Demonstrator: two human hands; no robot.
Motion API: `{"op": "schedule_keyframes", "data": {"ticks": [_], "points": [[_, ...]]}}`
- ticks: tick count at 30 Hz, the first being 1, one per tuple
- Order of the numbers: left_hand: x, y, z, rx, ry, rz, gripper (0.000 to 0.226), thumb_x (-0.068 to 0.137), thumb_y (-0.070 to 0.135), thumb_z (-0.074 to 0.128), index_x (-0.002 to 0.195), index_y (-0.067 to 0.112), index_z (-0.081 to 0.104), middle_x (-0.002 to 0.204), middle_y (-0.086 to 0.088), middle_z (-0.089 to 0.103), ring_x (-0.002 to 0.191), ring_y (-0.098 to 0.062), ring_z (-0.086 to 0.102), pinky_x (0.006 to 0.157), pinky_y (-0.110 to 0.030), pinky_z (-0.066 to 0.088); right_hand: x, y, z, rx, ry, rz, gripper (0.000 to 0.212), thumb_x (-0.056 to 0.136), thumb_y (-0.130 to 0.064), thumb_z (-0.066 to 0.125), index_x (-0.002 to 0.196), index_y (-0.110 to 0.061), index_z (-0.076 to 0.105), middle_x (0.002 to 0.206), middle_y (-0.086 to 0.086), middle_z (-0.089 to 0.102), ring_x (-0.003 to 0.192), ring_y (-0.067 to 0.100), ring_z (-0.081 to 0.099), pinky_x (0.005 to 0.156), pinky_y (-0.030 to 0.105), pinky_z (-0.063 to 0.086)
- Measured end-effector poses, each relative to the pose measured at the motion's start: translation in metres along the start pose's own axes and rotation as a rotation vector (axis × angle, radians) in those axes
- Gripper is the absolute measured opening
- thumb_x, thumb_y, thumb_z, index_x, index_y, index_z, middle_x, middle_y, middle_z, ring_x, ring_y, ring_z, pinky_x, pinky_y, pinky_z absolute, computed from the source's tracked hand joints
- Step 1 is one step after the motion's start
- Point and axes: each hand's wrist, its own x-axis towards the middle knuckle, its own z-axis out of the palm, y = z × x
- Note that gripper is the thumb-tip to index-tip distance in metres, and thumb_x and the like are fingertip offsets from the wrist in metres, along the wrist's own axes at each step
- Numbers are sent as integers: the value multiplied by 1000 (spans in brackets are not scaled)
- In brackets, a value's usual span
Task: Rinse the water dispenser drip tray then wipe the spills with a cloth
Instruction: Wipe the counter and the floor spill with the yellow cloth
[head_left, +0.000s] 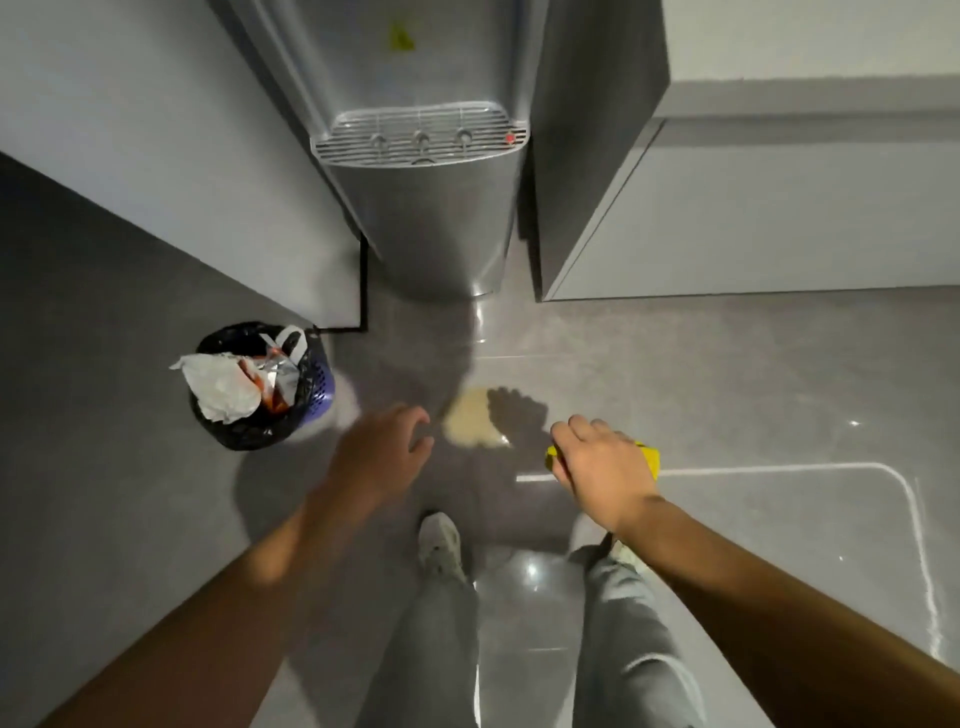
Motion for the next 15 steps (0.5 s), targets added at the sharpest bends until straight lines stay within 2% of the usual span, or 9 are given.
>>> {"op": "schedule_keyframes", "data": {"ticks": [3, 5, 8, 11, 15], "points": [[16, -59, 32, 43, -50, -15, 35, 95, 36, 63, 126, 20, 65, 124, -6, 67, 112, -32, 64, 89, -42, 54, 24, -36, 51, 5, -2, 27, 24, 96, -34, 56, 108, -14, 62, 99, 9, 62, 90, 33, 62, 69, 43, 52], [31, -95, 60, 83, -77, -14, 36, 96, 38, 62, 128, 22, 63, 127, -4, 66, 114, -31, 63, 88, -41, 52, 37, -50, 91, -59, -6, 24, 21, 90, -33, 64, 98, -15, 65, 87, 9, 62, 78, 32, 63, 59, 40, 51], [60, -145, 109, 126, -77, -17, 39, 96, 40, 60, 132, 24, 59, 132, -2, 64, 117, -31, 62, 89, -41, 51, 53, -53, 171, -107, 91, 42, 14, 79, -27, 74, 83, -14, 69, 71, 8, 59, 61, 32, 60, 46, 35, 45], [95, -189, 167, 145, -83, -49, 44, 98, 42, 57, 138, 24, 54, 138, -1, 60, 123, -29, 59, 91, -43, 50, 68, -48, 262, -43, 110, 73, 10, 72, -20, 74, 77, -15, 67, 68, 7, 58, 58, 33, 61, 43, 33, 45], [143, -241, 257, 184, -92, -89, 52, 101, 42, 56, 146, 20, 47, 147, -4, 54, 132, -29, 55, 98, -45, 51, 84, -34, 386, -15, 0, 66, 14, 70, -20, 76, 81, -14, 69, 74, 9, 62, 66, 34, 66, 47, 35, 51]]}}
